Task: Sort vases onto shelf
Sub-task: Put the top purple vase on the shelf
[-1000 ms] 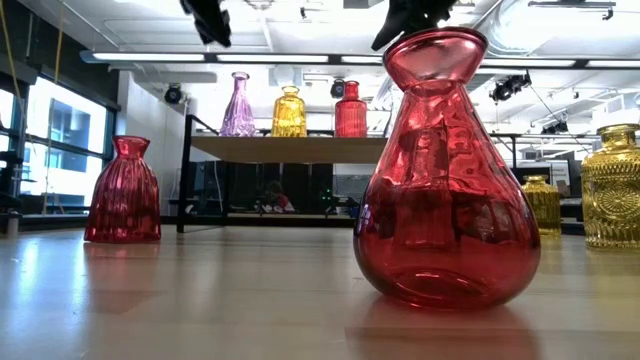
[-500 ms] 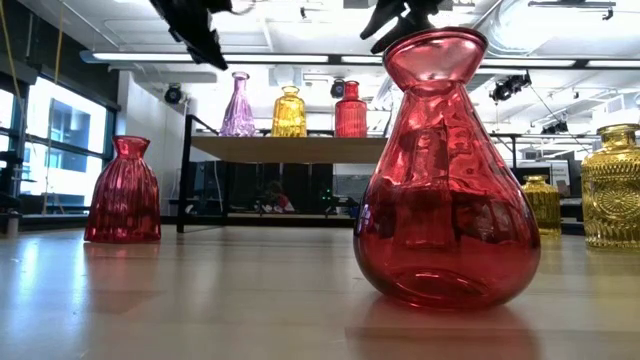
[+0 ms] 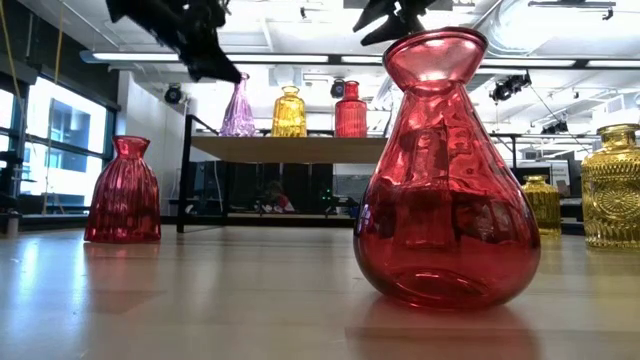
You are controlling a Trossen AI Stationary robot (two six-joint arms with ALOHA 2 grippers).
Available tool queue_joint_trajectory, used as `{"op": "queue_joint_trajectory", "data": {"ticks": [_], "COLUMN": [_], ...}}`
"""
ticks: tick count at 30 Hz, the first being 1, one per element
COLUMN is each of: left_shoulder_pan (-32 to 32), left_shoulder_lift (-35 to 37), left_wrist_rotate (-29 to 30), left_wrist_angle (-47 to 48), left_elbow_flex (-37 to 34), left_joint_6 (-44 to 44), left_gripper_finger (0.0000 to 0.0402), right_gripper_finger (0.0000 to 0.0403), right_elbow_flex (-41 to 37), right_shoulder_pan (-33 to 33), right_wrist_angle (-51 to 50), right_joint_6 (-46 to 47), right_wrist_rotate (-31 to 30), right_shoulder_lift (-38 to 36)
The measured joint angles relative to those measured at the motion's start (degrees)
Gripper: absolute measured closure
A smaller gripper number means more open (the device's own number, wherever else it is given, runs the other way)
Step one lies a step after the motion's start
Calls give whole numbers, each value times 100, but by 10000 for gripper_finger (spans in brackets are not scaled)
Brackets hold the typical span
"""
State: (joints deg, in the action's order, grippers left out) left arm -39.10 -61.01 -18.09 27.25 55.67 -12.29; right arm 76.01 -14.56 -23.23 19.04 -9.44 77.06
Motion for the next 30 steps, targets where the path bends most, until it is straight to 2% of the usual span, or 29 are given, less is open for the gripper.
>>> {"op": "queue_joint_trajectory", "data": {"ticks": [3,11,30], "left_shoulder_pan": [-73,-307,-478], "left_shoulder_lift": [11,-9,-464], "left_wrist_rotate": [24,226,181], "left_wrist_angle": [-249,6,30], "left_elbow_flex": [-47,-56,-56], "left_joint_6": [21,121,20], "left_gripper_finger": [330,330,330], "right_gripper_finger": [263,263,263], "right_elbow_flex": [0,0,0], "right_shoulder_pan": [-183,-522,-611], "right_wrist_angle": [-7,0,-42], "right_joint_6": [-20,-263,-456], "right_wrist_rotate": [265,653,696], "right_shoulder_lift": [-21,-79,-111]}}
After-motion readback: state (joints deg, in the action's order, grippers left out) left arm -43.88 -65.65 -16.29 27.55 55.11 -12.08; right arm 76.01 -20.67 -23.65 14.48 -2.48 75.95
